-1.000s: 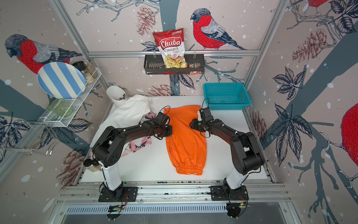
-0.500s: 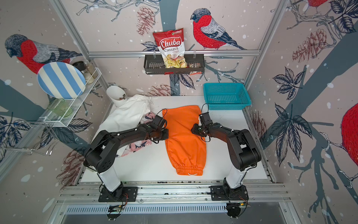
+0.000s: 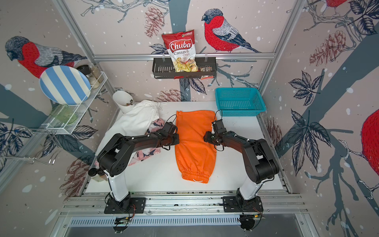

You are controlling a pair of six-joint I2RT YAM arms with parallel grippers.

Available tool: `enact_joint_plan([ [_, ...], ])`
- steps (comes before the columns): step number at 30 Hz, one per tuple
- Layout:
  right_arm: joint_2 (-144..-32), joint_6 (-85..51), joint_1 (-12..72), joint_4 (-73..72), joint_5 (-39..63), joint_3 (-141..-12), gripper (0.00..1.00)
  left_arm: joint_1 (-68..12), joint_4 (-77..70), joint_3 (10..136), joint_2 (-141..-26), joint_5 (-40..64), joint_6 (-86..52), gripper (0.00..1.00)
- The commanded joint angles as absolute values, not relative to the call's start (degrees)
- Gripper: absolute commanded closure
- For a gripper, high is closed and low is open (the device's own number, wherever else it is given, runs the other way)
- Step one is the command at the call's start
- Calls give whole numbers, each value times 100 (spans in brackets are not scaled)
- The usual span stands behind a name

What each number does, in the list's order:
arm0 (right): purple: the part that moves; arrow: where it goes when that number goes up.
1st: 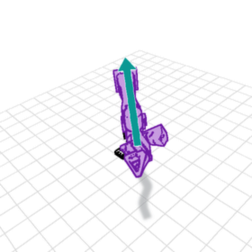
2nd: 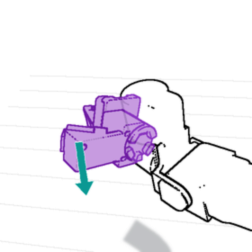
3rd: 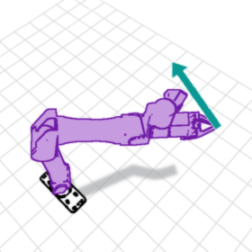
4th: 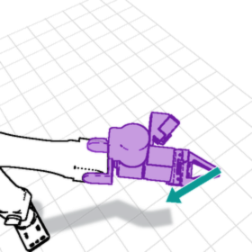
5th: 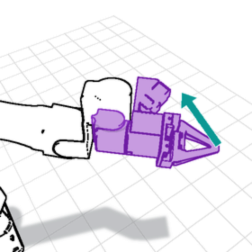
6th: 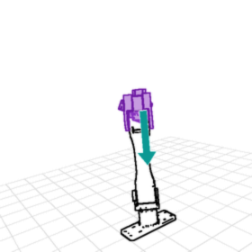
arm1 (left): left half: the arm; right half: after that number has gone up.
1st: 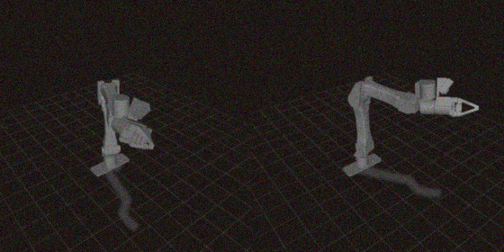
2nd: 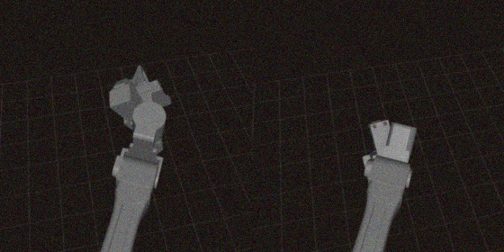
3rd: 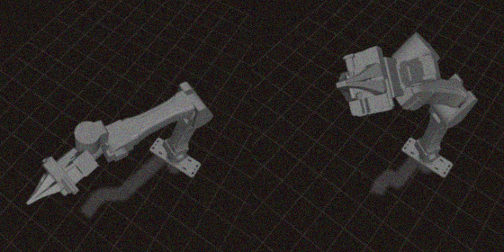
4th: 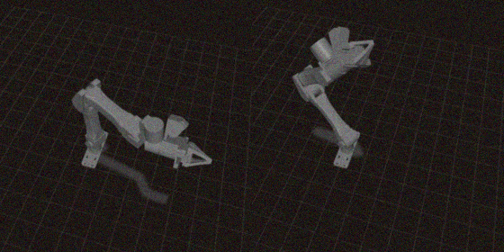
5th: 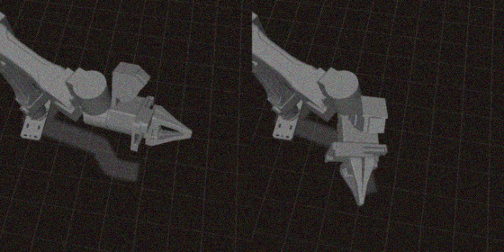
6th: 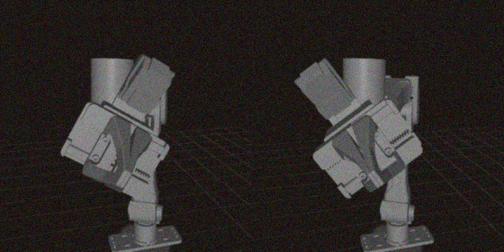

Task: Roll up the shorts
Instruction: Roll the shorts at the center of the board.

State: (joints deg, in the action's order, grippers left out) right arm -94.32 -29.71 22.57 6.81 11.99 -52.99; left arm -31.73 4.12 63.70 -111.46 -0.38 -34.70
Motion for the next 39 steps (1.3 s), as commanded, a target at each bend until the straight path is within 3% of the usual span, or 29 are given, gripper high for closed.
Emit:
enact_joint_plan([
  [1,-9136,-2608,2308,1096,1002,-5410,41,-2961,1486,6589,-11522,-338,-3159,100],
  [6,-8763,-2414,2305,1410,654,-5436,40,-2756,1740,6761,-11307,-594,-3014,100],
  [12,-8934,-2300,2193,1395,551,-5784,39,-2758,2075,6567,-10332,-834,-3023,70],
  [15,-9290,-2244,2100,1311,654,-6139,39,-2982,2423,6621,-9898,-1083,-3007,64],
  [19,-9858,-2193,2039,1227,790,-6711,39,-3506,2913,6792,-9541,-1329,-3122,63],
  [30,-11387,-2424,2051,362,2212,-7690,43,-4908,2003,5812,-9068,121,-4075,66],
  [39,-12435,-2690,1702,266,1689,-7830,47,-5123,1141,4127,-8760,127,-4483,69],
])
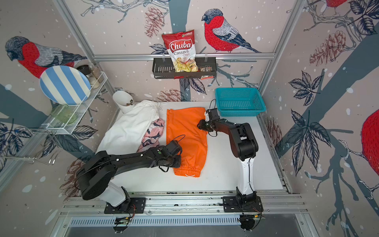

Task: Roll up the shorts
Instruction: Roll the shorts at the center of the board.

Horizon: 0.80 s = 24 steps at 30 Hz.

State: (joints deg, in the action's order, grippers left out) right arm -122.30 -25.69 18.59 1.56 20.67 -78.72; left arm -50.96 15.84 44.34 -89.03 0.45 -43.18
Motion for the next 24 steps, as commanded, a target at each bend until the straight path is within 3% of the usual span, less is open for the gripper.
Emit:
enact_joint_plan([
  [1,-12459,-2693,1643,264,1639,-7786,47,-5124,1075,4004,-8729,50,-4491,70],
  [6,-12190,-2635,1523,107,1746,-7444,45,-5081,1206,4180,-9047,-210,-4213,70],
  [12,-10636,-1723,1800,-269,2211,-6637,39,-4710,1159,4535,-9419,-215,-3884,71],
  [19,-8634,-1,2964,-162,961,-5243,36,-3983,976,4397,-9475,107,-3430,71],
  [22,-7893,647,3597,-672,624,-4398,22,-3770,935,4278,-9375,156,-3387,71],
  [24,-7442,1208,4092,-1053,94,-3804,2,-3598,898,4175,-9292,263,-3366,70],
])
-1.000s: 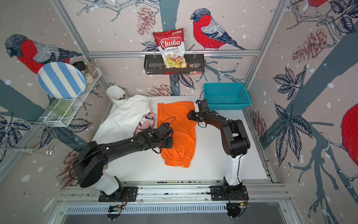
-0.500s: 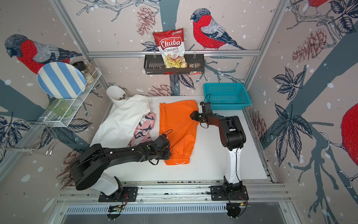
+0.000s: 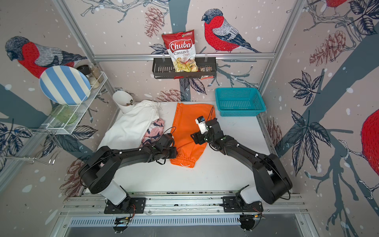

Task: Roll up the shorts
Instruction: Roll the shorts at the center of the board.

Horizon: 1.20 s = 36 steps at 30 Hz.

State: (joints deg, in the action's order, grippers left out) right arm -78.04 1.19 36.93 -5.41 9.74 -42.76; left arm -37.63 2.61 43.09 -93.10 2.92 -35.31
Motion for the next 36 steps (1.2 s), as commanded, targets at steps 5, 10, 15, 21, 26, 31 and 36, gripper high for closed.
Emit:
enact_joint_plan([
  [5,-7026,2178,5442,-1031,-1024,-3284,0,-3319,859,3962,-9003,405,-3230,65],
  [10,-7106,3475,6389,-1082,-2076,-2854,0,-3252,1108,4047,-8780,396,-3189,58],
  [15,-7427,4231,6810,-1710,-2365,-2516,0,-3234,1460,4161,-8549,312,-3249,55],
  [21,-8401,5193,7172,-2890,-2916,-2325,0,-3223,1559,4230,-8600,512,-3187,58],
  [26,-8926,5703,7338,-3638,-2982,-2225,0,-3222,1442,4206,-8799,732,-3126,59],
  [31,-9244,5983,7449,-3994,-2871,-2297,2,-3225,1396,4253,-8951,874,-3039,59],
  [36,-9430,6182,7480,-3978,-2656,-2468,6,-3217,1567,4441,-9024,846,-2887,59],
])
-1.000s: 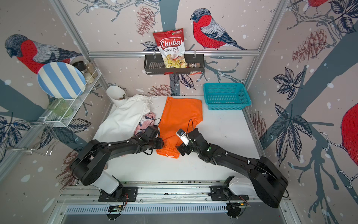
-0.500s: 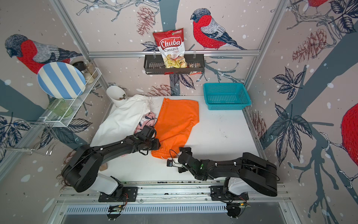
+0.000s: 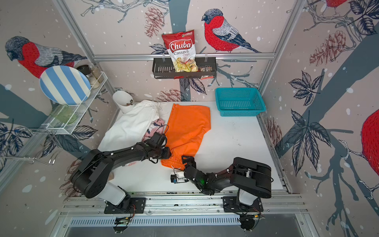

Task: Roll up the shorts
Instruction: Roll the shorts at the center of the board.

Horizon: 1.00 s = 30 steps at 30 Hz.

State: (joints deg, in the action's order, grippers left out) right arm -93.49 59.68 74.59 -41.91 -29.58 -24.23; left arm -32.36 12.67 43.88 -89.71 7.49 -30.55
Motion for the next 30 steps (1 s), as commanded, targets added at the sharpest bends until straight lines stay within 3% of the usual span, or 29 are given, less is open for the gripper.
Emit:
enact_joint_plan([
  [1,-9446,6195,7488,-3936,-2616,-2491,7,-3219,1597,4464,-9031,834,-2860,59],
  [7,-9475,6175,7491,-3698,-2502,-2597,26,-3220,1593,4516,-9090,883,-2818,59],
  [13,-9218,5660,7550,-2799,-2334,-2883,84,-3220,1748,4614,-8848,665,-2834,62],
  [16,-8918,4903,7561,-2107,-2086,-3080,100,-3221,1903,4643,-8343,475,-2843,66],
  [20,-8449,3777,7359,-1147,-986,-3316,100,-3223,1987,4623,-8139,929,-2766,77],
  [25,-8382,2285,6851,-505,218,-3568,100,-3221,1596,4105,-8572,1281,-2836,80],
  [30,-8369,1397,6522,-468,649,-3581,100,-3225,1451,3978,-8917,1280,-2963,79],
])
